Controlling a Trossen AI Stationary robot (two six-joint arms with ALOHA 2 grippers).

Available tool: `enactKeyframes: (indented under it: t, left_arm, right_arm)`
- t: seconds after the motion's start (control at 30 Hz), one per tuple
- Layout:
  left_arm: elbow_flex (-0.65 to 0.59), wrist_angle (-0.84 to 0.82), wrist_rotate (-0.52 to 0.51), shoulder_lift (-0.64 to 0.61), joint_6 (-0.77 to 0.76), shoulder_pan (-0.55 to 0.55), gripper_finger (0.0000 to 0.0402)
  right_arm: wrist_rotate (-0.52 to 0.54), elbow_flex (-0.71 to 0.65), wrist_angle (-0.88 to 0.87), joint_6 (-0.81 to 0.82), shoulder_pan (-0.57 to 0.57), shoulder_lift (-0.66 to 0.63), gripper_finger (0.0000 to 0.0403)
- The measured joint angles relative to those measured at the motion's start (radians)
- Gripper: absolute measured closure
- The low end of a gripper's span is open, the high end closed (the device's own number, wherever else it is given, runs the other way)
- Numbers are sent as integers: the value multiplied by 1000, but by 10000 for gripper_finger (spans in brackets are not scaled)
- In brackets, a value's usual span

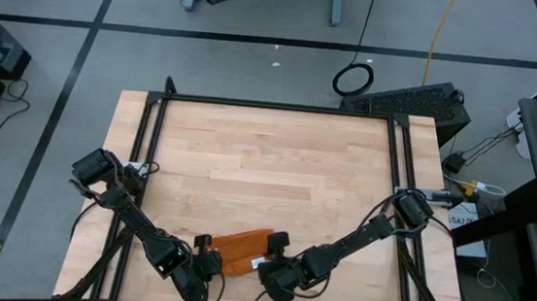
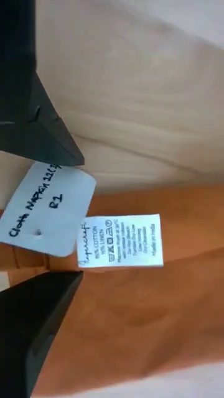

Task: Roll towel
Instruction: Roll the brown towel

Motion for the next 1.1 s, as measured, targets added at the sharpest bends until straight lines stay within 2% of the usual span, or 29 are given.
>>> enactKeyframes:
  t: [0.2, 0.33, 0.43, 0.53, 0.63, 0.77, 0.9, 1.0, 1.1]
  left_arm:
    - [0, 0, 0, 0, 4, 0, 377]
    - [0, 4, -12, 0, 11, 0, 377]
    - [0, 10, -82, 0, -32, -9, 372]
    - [0, 10, -89, 0, -34, -22, 344]
    - [0, -2, -96, 0, -35, -44, 293]
    - [0, -69, -105, -23, -58, -75, 214]
    - [0, -104, -165, -81, -81, -106, 153]
    - [0, -58, -269, -110, -57, -140, 128]
    - [1, 56, -378, -96, 35, -181, 122]
  right_arm:
    - [-39, 2, 1, 15, -16, 17, 177]
    - [-83, 3, 2, 58, -29, 21, 237]
    - [-143, 4, -2, 103, -47, 20, 293]
    - [-238, 5, -2, 163, -69, 19, 349]
    - [-323, 5, 0, 178, -84, 19, 388]
    - [-450, 4, -1, 215, -106, 21, 382]
    - [-589, 3, 2, 267, -143, 23, 375]
    - [-670, 2, 9, 294, -175, 25, 383]
    - [-723, 0, 14, 305, -205, 26, 386]
